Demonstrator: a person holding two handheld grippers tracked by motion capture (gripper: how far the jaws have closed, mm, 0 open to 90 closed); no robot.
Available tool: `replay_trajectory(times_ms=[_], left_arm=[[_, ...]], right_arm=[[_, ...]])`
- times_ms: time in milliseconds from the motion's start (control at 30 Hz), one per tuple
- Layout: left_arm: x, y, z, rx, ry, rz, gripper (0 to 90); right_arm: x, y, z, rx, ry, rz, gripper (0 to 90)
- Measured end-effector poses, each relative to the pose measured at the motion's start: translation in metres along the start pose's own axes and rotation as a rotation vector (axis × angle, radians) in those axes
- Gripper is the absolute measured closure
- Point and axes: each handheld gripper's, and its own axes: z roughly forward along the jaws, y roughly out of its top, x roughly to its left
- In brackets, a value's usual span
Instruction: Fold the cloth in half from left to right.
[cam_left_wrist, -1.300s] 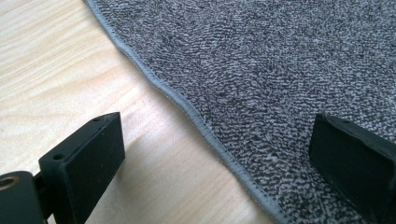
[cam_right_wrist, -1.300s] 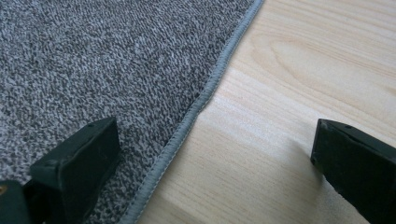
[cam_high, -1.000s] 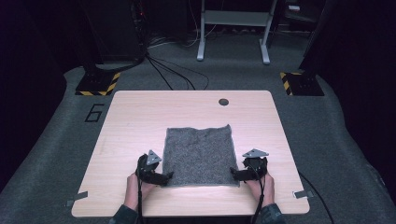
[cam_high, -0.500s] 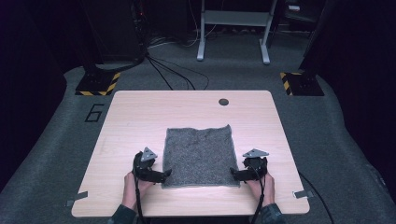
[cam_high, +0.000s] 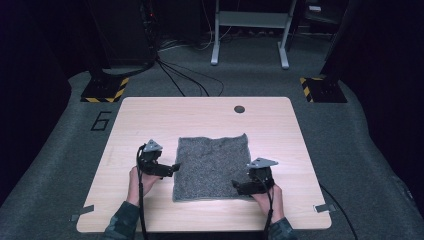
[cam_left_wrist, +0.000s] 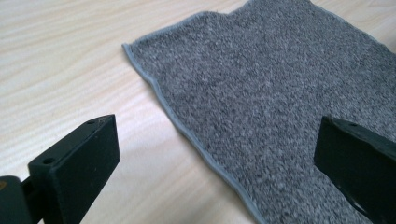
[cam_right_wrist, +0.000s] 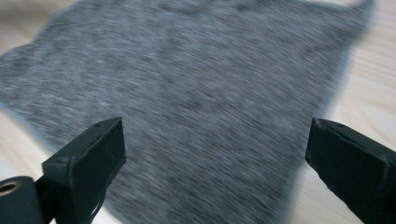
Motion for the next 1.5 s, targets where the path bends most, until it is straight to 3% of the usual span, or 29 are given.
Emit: replay_trajectory(times_ms=[133,333,400,500,600,700,767,867,967,1000,1100,1200,1267,1500], left_arm=[[0.003,0.008,0.007,0.023,0.007,0.023,0.0],[0.013,0.019,0.020,0.024,-0.013,-0.004,0.1],[0.018,0.021,0.026,0.028,-0.027,-0.031,0.0],[0.024,0.025,0.033,0.042,-0.020,-0.027,0.2],[0.032,0.029,0.040,0.048,-0.047,-0.079,0.0],[0.038,0.033,0.045,0.056,-0.044,-0.096,0.4],[0.039,0.035,0.050,0.064,-0.040,-0.110,0.5],[0.044,0.039,0.055,0.081,-0.035,-0.090,1.9],[0.047,0.041,0.061,0.072,-0.051,-0.131,5.0],[0.050,0.043,0.062,0.078,-0.047,-0.123,6.7],[0.054,0.044,0.067,0.084,-0.030,-0.112,11.9],[0.059,0.045,0.073,0.094,-0.019,-0.120,14.4],[0.062,0.046,0.075,0.090,-0.017,-0.131,16.0],[0.066,0.045,0.086,0.115,0.024,-0.129,35.2]], right_arm=[[0.028,0.015,0.014,0.001,0.055,-0.074,4.3],[0.062,0.027,0.033,0.021,0.123,-0.158,4.5],[0.070,0.029,0.037,0.023,0.136,-0.181,4.5],[0.084,0.032,0.044,0.028,0.160,-0.206,5.0],[0.095,0.033,0.050,0.057,0.185,-0.208,6.5],[0.108,0.034,0.056,0.074,0.204,-0.238,7.9],[0.116,0.035,0.060,0.060,0.215,-0.255,8.7],[0.126,0.038,0.065,0.058,0.230,-0.285,11.7],[0.139,0.041,0.068,0.060,0.238,-0.301,14.1],[0.141,0.041,0.069,0.053,0.249,-0.312,14.4],[0.153,0.041,0.073,0.062,0.247,-0.331,18.3],[0.161,0.041,0.076,0.048,0.236,-0.375,28.5],[0.164,0.041,0.077,0.052,0.252,-0.381,33.8],[0.175,0.042,0.086,0.076,0.275,-0.431,48.4]])
